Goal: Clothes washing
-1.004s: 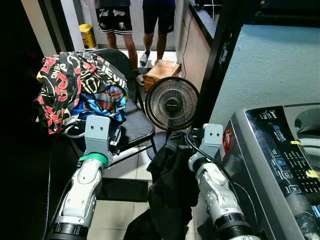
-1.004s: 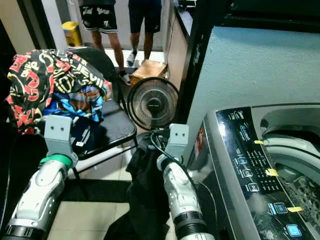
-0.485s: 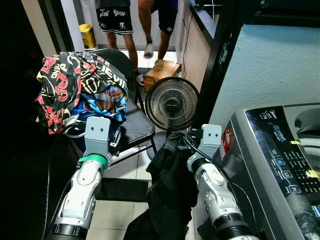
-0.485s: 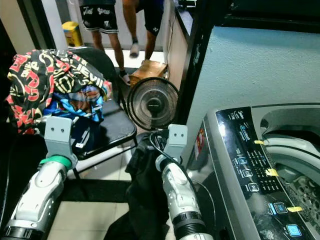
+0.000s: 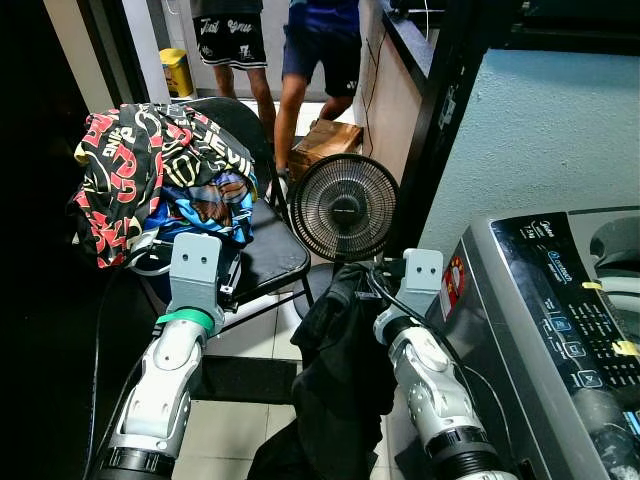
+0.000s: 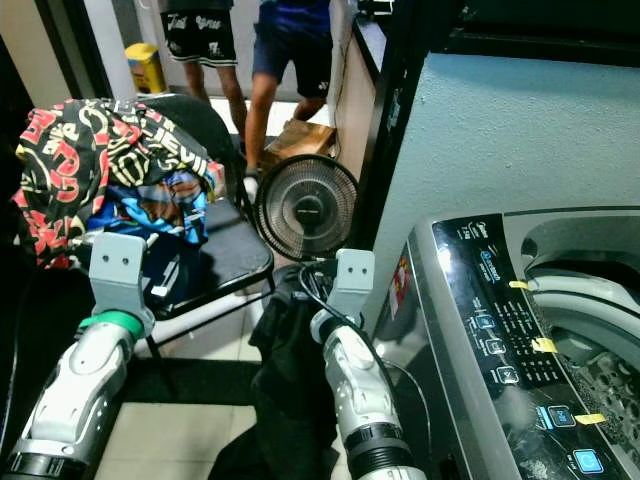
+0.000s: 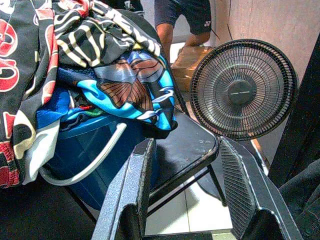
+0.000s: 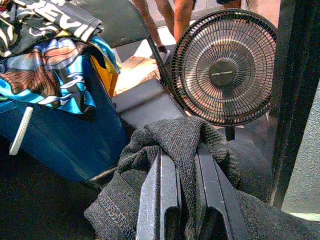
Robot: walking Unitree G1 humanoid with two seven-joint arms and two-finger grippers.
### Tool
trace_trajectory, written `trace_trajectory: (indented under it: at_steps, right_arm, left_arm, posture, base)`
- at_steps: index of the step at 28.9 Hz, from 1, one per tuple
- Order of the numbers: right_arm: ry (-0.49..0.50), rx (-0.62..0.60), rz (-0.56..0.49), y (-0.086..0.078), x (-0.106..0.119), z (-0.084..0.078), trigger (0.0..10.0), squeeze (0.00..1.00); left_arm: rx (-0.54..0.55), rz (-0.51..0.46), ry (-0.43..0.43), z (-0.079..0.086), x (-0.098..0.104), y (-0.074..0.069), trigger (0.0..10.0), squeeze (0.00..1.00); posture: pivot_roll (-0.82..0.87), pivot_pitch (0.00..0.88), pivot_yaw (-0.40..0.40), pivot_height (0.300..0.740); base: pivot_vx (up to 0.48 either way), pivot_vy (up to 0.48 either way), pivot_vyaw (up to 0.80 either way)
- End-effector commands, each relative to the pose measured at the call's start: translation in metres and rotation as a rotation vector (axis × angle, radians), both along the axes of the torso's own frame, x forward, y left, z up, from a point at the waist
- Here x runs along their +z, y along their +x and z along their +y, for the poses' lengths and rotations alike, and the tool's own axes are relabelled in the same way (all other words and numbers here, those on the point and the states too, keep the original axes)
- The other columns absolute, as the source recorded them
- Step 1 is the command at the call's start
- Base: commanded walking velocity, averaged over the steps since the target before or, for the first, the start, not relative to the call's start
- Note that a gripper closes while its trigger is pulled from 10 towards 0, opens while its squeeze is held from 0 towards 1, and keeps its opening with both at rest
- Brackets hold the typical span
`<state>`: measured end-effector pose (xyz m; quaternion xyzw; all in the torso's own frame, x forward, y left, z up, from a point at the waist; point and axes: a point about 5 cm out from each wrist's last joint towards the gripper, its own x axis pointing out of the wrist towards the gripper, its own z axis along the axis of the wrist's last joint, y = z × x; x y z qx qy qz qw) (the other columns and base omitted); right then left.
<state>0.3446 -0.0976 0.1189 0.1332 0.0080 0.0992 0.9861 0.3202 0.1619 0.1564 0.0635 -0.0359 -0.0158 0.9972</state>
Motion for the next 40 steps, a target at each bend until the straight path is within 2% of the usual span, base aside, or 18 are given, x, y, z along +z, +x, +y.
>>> trace_trajectory:
  at_steps: [1,20,21,22,23,24,30,31,33,34,35,36,37,38,40]
  right_arm:
    - [0.008,-0.010,-0.046,0.001,0.008,-0.001,10.0,0.00]
    - [-0.009,-0.003,-0.040,0.002,0.007,-0.004,10.0,0.00]
    - [-0.018,0.006,-0.039,0.002,0.008,-0.003,10.0,0.00]
    - [-0.025,0.011,-0.040,0.003,0.008,-0.003,10.0,0.00]
    - [-0.025,0.011,-0.040,0.003,0.008,-0.003,10.0,0.00]
    - [-0.030,0.013,-0.041,0.003,0.009,-0.004,10.0,0.00]
    - [-0.033,0.014,-0.040,0.003,0.009,-0.004,10.0,0.00]
    - [-0.038,0.016,-0.037,0.003,0.008,-0.005,10.0,0.00]
    - [-0.038,0.016,-0.037,0.003,0.008,-0.005,10.0,0.00]
    - [-0.041,0.017,-0.035,0.003,0.007,-0.005,10.0,0.00]
    - [-0.041,0.017,-0.035,0.003,0.007,-0.005,10.0,0.00]
    - [-0.044,0.016,-0.035,0.004,0.007,-0.005,10.0,0.00]
    - [-0.044,0.016,-0.035,0.004,0.007,-0.005,10.0,0.00]
    - [-0.040,0.012,-0.027,0.005,0.005,-0.005,10.0,0.00]
    - [-0.037,0.012,-0.022,0.005,0.004,-0.005,10.0,0.00]
  left_arm:
    - [0.006,0.025,0.012,0.002,-0.005,0.000,10.0,0.00]
    - [0.009,0.024,0.000,-0.002,-0.006,0.000,10.0,0.00]
    - [-0.066,0.005,0.085,-0.020,-0.006,-0.001,10.0,0.00]
    - [-0.120,0.007,0.089,-0.036,-0.008,-0.003,10.0,0.00]
    - [-0.120,0.007,0.089,-0.036,-0.008,-0.003,10.0,0.00]
    - [-0.161,0.007,0.104,-0.047,-0.009,-0.004,10.0,0.00]
    - [-0.169,0.010,0.109,-0.048,-0.010,-0.005,10.0,0.00]
    - [-0.126,0.022,0.089,-0.039,-0.011,-0.003,10.0,0.00]
    - [-0.126,0.022,0.089,-0.039,-0.011,-0.003,10.0,0.00]
    - [-0.043,0.032,0.031,-0.023,-0.009,0.000,10.0,0.00]
    - [-0.043,0.032,0.031,-0.023,-0.009,0.000,10.0,0.00]
    - [0.033,0.037,0.010,-0.006,-0.007,0.004,10.0,0.00]
    - [0.033,0.037,0.010,-0.006,-0.007,0.004,10.0,0.00]
    - [0.112,0.022,0.003,0.014,0.000,0.009,10.0,0.00]
    - [0.125,0.017,0.002,0.018,0.001,0.010,10.0,0.00]
  posture:
    - [0.16,0.000,0.063,0.740]
    - [0.14,0.000,0.032,0.740]
    - [0.14,0.004,0.022,0.740]
    - [0.13,0.008,0.019,0.740]
    - [0.13,0.008,0.019,0.740]
    - [0.13,0.011,0.015,0.740]
    - [0.13,0.011,0.015,0.740]
    - [0.13,0.005,0.007,0.740]
    - [0.13,0.005,0.007,0.740]
    - [0.14,0.000,0.002,0.740]
    - [0.14,0.000,0.002,0.740]
    - [0.14,0.000,-0.009,0.740]
    - [0.14,0.000,-0.009,0.740]
    - [0.15,0.000,-0.022,0.740]
    - [0.15,0.000,-0.022,0.740]
  base:
    - [0.000,0.000,0.00]
    - [0.000,0.000,0.00]
    - [0.000,0.000,0.00]
    - [0.000,0.000,0.00]
    - [0.000,0.000,0.00]
    - [0.000,0.000,0.00]
    - [0.000,0.000,0.00]
    - [0.000,0.000,0.00]
    - [0.000,0.000,0.00]
    - [0.000,0.000,0.00]
    - [0.000,0.000,0.00]
    - [0.000,0.000,0.00]
    - [0.000,0.000,0.00]
    - [0.000,0.000,0.00]
    - [0.000,0.000,0.00]
